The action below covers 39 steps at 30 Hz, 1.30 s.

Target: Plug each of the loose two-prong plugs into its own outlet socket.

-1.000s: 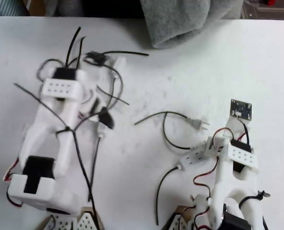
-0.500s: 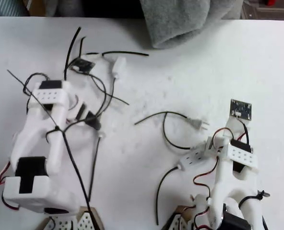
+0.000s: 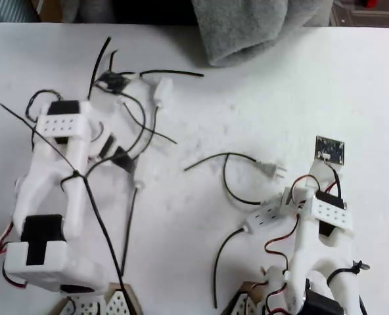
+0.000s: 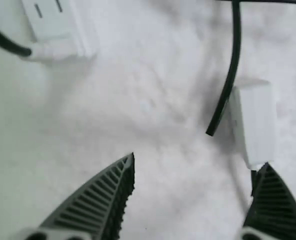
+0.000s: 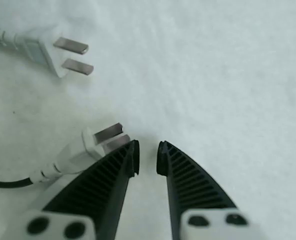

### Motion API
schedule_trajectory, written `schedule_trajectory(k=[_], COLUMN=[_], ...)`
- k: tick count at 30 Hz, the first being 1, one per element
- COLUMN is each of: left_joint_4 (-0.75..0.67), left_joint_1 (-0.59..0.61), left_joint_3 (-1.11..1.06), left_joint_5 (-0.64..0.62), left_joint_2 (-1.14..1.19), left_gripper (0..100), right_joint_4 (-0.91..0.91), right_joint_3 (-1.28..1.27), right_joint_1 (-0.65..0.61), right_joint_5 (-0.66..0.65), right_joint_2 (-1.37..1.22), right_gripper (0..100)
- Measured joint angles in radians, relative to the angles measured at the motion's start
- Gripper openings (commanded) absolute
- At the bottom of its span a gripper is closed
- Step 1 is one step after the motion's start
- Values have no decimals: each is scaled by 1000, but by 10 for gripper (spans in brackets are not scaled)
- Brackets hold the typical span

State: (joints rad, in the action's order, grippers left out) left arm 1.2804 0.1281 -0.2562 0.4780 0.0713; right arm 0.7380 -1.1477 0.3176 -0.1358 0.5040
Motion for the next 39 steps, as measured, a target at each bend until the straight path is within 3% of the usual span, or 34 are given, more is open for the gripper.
schedule_trajectory(k=[4,8,13,19,29,39], left_joint_4=[6,-83,-233,-319,-120,305], left_joint_1=[-77,-118,-68,8,164,183], left_joint_3=[-5,-75,-140,-135,166,611], left_joint_5=[0,0,11,124,137,124], left_joint_2=[0,0,3,104,212,212], left_gripper=[362,362,362,361,362,365], right_joint_4=[0,0,0,0,0,0], right_joint_3=[0,0,0,0,0,0], right_joint_1=[0,0,0,0,0,0], right_joint_5=[0,0,0,0,0,0], right_joint_2=[0,0,0,0,0,0], right_gripper=[77,77,77,77,77,77])
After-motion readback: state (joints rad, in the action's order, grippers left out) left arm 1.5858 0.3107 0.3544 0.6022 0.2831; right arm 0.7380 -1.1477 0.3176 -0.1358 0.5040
